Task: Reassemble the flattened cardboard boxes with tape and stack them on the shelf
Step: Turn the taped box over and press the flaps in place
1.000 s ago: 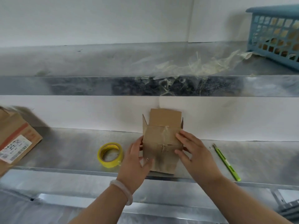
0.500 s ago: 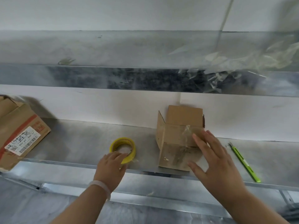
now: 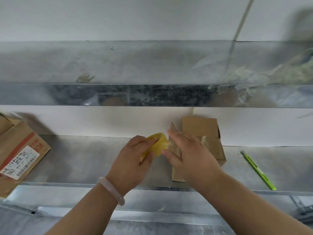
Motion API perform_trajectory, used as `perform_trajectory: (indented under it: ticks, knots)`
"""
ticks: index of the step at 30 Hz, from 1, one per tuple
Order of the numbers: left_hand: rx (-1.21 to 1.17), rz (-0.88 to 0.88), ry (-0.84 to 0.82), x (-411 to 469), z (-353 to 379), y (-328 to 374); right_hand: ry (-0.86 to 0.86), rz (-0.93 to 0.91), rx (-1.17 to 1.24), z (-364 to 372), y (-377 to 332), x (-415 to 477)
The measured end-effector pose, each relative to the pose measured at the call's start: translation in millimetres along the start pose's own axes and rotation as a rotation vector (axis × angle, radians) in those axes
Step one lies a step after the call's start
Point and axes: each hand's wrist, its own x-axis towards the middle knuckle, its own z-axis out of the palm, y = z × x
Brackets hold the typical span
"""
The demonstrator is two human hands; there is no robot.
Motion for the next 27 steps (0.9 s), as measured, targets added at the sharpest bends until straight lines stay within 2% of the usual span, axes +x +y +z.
perform_trajectory:
  ticks: [5, 8, 11, 14, 18, 20, 24, 27]
  knots:
    - [-0.024, 0.094, 0.001, 6.7, -9.2, 20.6, 0.124, 0.106, 0.151, -13.5, -3.3, 6.7]
    - [0.063, 0.111, -0.025, 9.6, -8.8, 22.6, 0.04, 0.143, 0.102, -19.5, 0.3, 6.9]
    - [0.142, 0.106, -0.09, 13.8, -4.1, 28.5, -0.017, 0.19, 0.162, -24.2, 4.0, 5.4]
    - [0.223, 0.043, -0.15, 21.4, -3.7, 32.6, -0.026, 0.222, 0.237, -31.2, 8.9, -0.1]
    - [0.21, -0.103, -0.168, 31.0, -15.9, 41.5, -0.013, 0.273, 0.352, -40.0, 12.9, -5.6]
    - [0.121, -0.121, -0.196, 34.1, -21.6, 46.4, -0.008, 0.314, 0.476, -42.9, 14.7, -6.6]
    - [-0.271, -0.146, -0.276, 30.8, -28.3, 41.6, 0.02, 0.393, 0.865, -52.8, 20.0, -8.9]
    - [-0.437, -0.145, -0.237, 22.3, -29.8, 34.7, 0.046, 0.411, 1.06, -64.0, 27.3, -14.9]
